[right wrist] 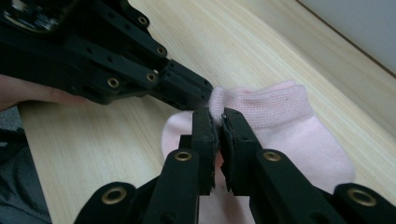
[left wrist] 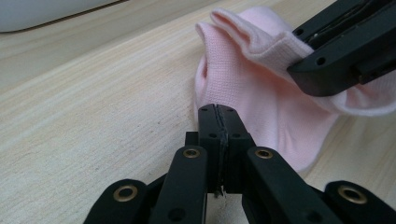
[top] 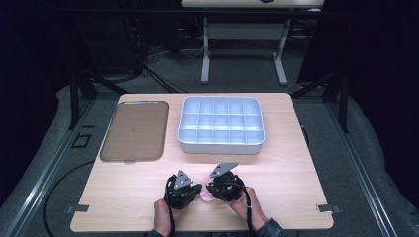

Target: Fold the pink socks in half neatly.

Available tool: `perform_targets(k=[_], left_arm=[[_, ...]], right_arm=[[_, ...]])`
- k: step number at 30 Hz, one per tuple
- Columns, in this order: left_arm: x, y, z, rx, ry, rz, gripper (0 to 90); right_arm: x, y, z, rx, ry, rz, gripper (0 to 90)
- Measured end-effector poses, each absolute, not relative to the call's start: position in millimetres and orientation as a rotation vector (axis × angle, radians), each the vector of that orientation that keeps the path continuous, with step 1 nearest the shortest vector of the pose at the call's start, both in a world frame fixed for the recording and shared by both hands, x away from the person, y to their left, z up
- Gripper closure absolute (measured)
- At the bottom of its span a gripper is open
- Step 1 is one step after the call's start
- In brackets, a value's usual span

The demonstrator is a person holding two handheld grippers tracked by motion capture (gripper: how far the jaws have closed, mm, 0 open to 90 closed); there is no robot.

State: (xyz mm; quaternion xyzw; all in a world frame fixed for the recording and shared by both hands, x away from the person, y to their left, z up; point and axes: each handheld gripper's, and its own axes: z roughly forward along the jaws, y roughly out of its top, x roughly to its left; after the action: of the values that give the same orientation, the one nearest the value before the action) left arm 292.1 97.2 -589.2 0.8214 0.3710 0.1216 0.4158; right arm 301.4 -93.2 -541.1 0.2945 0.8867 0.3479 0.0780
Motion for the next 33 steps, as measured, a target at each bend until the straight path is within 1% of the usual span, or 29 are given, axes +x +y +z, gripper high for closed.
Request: perform_targets(k=[9, 18, 19, 20, 23, 27, 30, 33], left_arm=[[291.6, 96.8, -589.1, 2.064, 0.932, 0.308, 89.1], [291.6, 98.0, -589.6, 2.047, 0.946, 0.296, 88.7], [291.9, 99.3, -589.1, 2.053, 0.947, 0.309, 88.5], [292.2, 100.8, -589.2, 2.041, 0.956, 0.28, 87.9], [293.3, 106.2, -587.0, 2.01, 0.974, 0.269, 85.6], [294.0, 115.3, -579.8, 1.962, 0.993, 0.256, 85.3], [298.2, 115.5, -568.3, 1.948, 0.942, 0.231, 85.0], [304.3, 106.6, -559.6, 1.978, 0.882, 0.208, 84.9]], right_arm=[[303.2, -80.6, -555.9, 0.847, 2.707, 1.027, 83.9], [305.0, -83.0, -564.7, 0.868, 2.722, 1.023, 83.2], [305.1, -83.2, -565.2, 0.868, 2.722, 1.024, 82.9], [305.2, -83.2, -565.5, 0.866, 2.724, 1.024, 82.4], [305.7, -82.6, -566.4, 0.86, 2.727, 1.026, 81.0], [303.9, -81.6, -566.3, 0.845, 2.735, 1.02, 76.0], [301.6, -80.4, -567.0, 0.832, 2.728, 1.022, 72.2], [300.6, -80.3, -567.4, 0.811, 2.731, 1.026, 68.8]])
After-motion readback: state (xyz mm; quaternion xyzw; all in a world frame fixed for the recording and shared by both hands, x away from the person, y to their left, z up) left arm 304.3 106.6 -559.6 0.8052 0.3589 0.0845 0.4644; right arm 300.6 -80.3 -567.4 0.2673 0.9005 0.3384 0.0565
